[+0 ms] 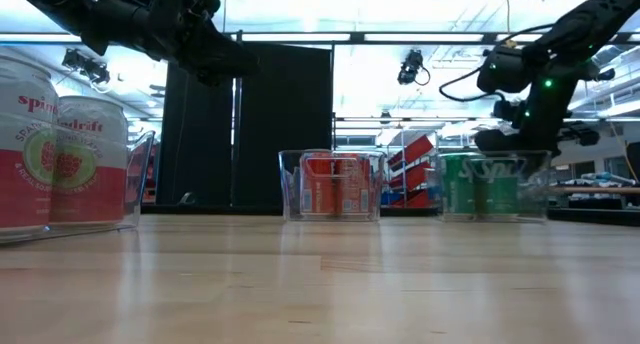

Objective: Sort soda cans
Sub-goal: Adjust the top transparent bins

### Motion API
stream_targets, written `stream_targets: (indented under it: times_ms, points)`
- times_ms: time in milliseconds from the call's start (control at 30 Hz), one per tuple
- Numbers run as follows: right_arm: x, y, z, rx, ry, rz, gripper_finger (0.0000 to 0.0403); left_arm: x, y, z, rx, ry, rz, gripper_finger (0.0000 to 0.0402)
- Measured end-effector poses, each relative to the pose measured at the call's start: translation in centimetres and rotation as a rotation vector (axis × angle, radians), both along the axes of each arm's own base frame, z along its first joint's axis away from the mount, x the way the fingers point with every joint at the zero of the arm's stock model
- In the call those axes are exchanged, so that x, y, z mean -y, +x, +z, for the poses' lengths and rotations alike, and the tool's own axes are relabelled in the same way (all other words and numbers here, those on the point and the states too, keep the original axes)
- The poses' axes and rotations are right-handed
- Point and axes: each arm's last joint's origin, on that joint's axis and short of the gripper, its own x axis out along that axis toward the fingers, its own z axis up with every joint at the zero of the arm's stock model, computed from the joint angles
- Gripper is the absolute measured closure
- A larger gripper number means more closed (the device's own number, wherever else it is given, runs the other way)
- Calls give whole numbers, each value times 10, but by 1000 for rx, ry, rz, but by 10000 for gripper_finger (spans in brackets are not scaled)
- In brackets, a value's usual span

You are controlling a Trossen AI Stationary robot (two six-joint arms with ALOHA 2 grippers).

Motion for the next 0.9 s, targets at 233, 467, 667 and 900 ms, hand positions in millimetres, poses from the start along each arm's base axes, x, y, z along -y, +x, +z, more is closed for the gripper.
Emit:
stream_targets:
  times_ms: [233, 467, 667, 900]
  points:
    - [7, 10, 6, 77, -65, 87, 403, 0, 0, 0, 0, 0, 0, 255]
    - [14, 20, 4, 130, -80, 141, 403, 0, 0, 0, 0, 0, 0, 255]
    - [19, 28, -5, 124, -45, 197, 403, 0, 0, 0, -2, -2, 1, 255]
    - [15, 23, 8, 130, -79, 214, 403, 0, 0, 0, -4, -3, 1, 255]
